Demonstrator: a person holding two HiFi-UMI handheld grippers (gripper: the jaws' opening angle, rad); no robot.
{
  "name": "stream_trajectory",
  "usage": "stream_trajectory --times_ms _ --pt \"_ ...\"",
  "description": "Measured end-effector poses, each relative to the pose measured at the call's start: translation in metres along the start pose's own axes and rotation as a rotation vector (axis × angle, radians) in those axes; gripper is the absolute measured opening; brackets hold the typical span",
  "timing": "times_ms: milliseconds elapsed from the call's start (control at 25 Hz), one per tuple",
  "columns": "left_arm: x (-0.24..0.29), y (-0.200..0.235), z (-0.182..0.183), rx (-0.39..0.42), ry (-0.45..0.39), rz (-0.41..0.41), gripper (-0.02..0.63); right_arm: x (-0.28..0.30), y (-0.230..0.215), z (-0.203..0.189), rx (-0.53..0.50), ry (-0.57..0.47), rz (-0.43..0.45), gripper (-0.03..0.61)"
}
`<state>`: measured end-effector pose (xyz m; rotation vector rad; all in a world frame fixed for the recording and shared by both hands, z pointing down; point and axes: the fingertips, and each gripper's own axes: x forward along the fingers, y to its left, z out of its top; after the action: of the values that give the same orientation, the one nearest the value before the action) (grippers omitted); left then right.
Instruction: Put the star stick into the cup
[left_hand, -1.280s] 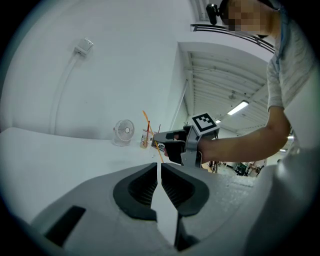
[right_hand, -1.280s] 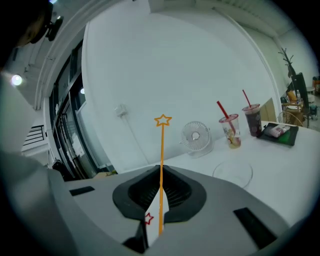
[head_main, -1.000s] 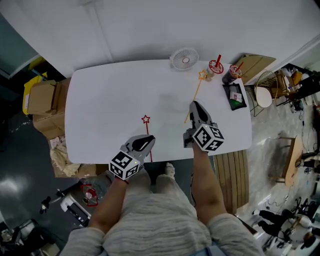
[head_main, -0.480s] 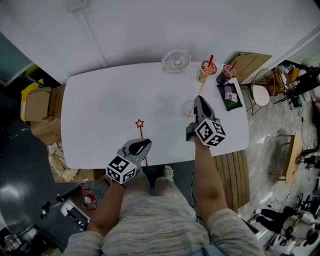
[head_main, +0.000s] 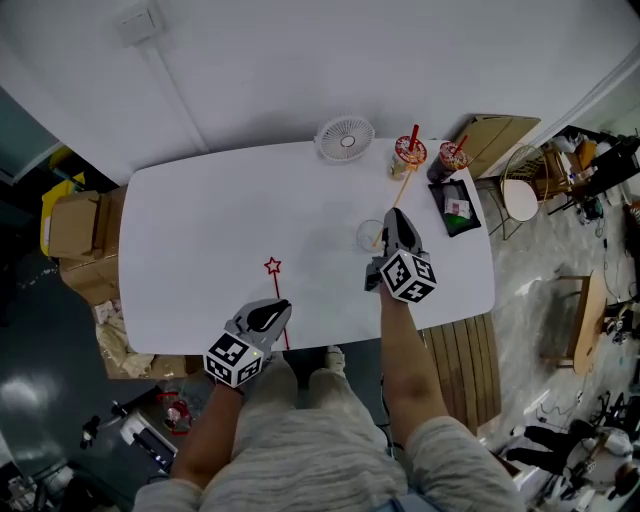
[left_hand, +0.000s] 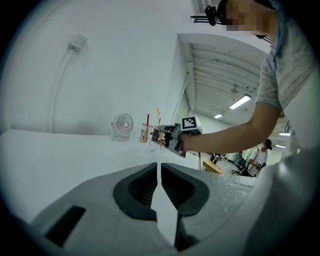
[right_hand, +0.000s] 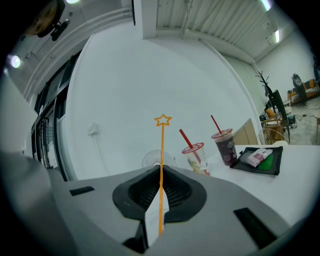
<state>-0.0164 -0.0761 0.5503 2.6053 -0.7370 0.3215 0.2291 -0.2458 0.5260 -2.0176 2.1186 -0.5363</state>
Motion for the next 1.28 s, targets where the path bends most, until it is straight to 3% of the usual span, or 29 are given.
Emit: stream_trajectory --times_ms 480,1000,1280 --pt "0.011 0.001 0.003 -0.006 -0.007 -0.008 0.017 -0.018 0.002 -0.021 -0.080 0.055 0.025 0.014" --pt "0.017 -0.002 0.016 -0.002 -0.043 -0.013 0.017 -0.045 0.007 -0.068 -0.183 0.214 0.016 0.014" --pt "0.013 -0.007 0.016 -0.002 -0.054 -0.004 0.017 -0.045 0.004 -0.072 -0.209 0.244 0.008 0.014"
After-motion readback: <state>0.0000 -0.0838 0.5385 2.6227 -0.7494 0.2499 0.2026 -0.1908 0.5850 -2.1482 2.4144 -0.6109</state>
